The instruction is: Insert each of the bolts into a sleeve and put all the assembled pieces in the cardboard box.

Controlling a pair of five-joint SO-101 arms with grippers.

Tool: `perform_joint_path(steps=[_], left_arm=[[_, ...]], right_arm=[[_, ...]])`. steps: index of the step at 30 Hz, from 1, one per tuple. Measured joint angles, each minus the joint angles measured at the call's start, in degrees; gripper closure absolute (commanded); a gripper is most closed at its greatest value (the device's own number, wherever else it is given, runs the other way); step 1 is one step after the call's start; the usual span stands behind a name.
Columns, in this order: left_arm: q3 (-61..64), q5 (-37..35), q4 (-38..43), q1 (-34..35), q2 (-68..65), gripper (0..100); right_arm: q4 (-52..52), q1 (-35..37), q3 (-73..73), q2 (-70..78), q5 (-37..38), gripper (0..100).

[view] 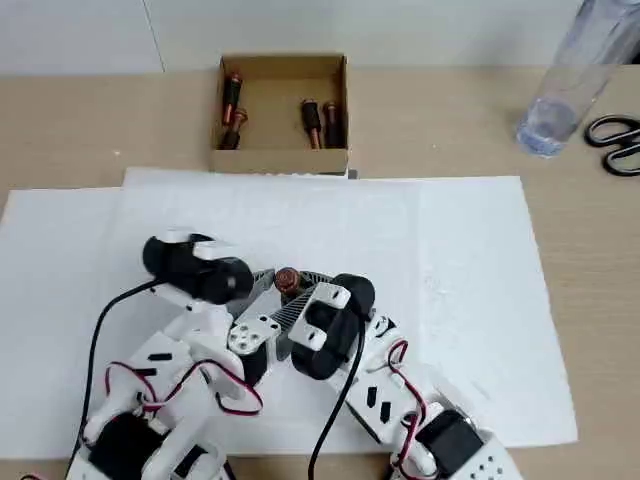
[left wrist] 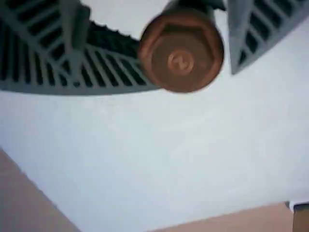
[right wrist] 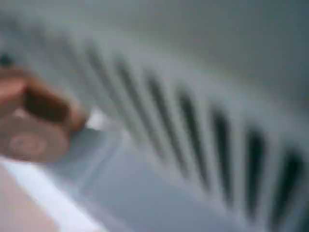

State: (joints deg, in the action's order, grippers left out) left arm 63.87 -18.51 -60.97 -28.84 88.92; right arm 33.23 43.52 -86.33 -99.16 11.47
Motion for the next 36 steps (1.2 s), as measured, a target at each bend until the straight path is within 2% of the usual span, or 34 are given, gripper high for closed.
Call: perform_joint_path(steps=[5, 9, 11, 14, 18, 25, 30, 36], left_arm=[[-2.29, 0.0, -1.67, 0.0, 0.09, 80], [-4.13, 0.0, -2.2, 3.52, 0.09, 81], [-4.75, 0.26, -2.2, 6.07, 0.26, 85], [-5.1, 0.26, -2.2, 9.23, 0.44, 100], [-4.84, 0.18, -2.2, 12.31, 0.44, 100], [6.68, 1.41, -1.85, 19.08, 0.09, 99], [16.62, 7.74, 3.69, 24.0, 0.0, 99], [22.68, 11.96, 10.02, 27.96, 0.0, 99]], right_arm=[[0.0, 0.0, 0.0, 0.0, 0.0, 99.7], [0.0, 0.0, 0.0, 0.0, 0.0, 99.7], [0.0, 0.09, 0.0, 0.0, 0.0, 99.7], [0.0, 0.09, 0.0, 0.0, 0.0, 99.7], [0.0, 0.09, 0.0, 0.0, 0.0, 99.7], [0.0, -1.76, 0.0, 0.0, -1.76, 99.7], [0.09, -8.62, -0.09, 0.0, -7.47, 99.7], [8.26, -15.03, -0.09, 0.0, -12.92, 99.7]])
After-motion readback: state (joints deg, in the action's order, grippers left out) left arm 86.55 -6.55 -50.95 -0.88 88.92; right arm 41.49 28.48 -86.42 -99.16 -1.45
